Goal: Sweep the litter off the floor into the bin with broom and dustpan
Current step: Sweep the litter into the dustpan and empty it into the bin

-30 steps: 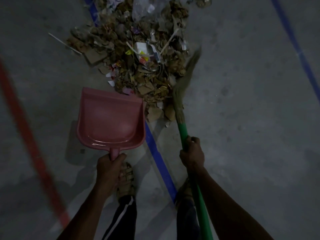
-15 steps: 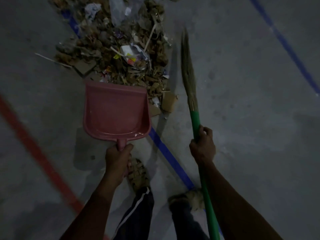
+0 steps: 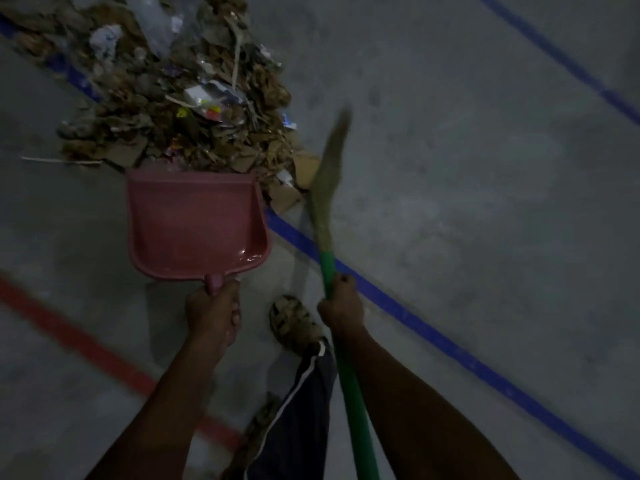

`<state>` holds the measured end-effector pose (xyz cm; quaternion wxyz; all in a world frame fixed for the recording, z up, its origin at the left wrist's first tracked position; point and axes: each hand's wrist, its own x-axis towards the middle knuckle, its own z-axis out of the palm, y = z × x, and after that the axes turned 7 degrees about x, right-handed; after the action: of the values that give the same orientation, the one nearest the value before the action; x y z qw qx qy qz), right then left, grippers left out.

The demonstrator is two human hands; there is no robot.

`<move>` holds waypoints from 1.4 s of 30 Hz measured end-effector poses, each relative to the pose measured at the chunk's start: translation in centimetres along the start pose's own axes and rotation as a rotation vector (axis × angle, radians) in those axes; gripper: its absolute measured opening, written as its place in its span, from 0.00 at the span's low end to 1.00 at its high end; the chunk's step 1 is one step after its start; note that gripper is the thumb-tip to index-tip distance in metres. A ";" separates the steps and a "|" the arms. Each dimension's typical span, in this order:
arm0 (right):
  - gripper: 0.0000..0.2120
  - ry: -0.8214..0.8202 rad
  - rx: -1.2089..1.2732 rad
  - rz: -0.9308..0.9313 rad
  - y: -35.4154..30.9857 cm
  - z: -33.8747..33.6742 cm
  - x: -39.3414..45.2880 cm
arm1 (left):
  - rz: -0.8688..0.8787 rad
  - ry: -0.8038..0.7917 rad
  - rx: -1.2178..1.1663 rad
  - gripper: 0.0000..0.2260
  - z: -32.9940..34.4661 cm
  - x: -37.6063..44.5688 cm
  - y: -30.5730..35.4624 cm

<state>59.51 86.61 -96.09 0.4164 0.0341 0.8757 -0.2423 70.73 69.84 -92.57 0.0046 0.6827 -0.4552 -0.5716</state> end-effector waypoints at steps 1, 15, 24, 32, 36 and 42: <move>0.20 -0.015 0.027 -0.052 -0.4 1.2 -0.7 | -0.001 -0.016 0.000 0.14 -0.6 -0.4 -0.4; 0.27 0.343 0.004 -0.267 -1.7 6.7 -8.2 | 0.111 -0.026 0.013 0.11 -13.3 2.0 -0.4; 0.24 0.261 -0.106 -0.423 -10.4 16.4 -7.5 | 0.067 -0.034 0.010 0.14 -20.6 10.9 1.1; 0.27 0.104 -0.212 -0.681 -25.1 24.6 -4.1 | -0.014 0.035 -0.030 0.10 -29.2 18.4 4.8; 0.25 -0.018 -0.233 -0.766 -32.3 27.6 -1.7 | -0.039 0.094 -0.102 0.09 -33.4 21.4 5.9; 0.26 -0.202 -0.437 -0.800 -39.6 32.2 1.8 | -0.059 0.105 -0.139 0.10 -37.7 24.5 6.3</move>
<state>70.92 36.95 -99.04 0.3709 -0.4184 0.8057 -0.1957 94.79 31.46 -95.20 0.0590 0.7230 -0.3932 -0.5649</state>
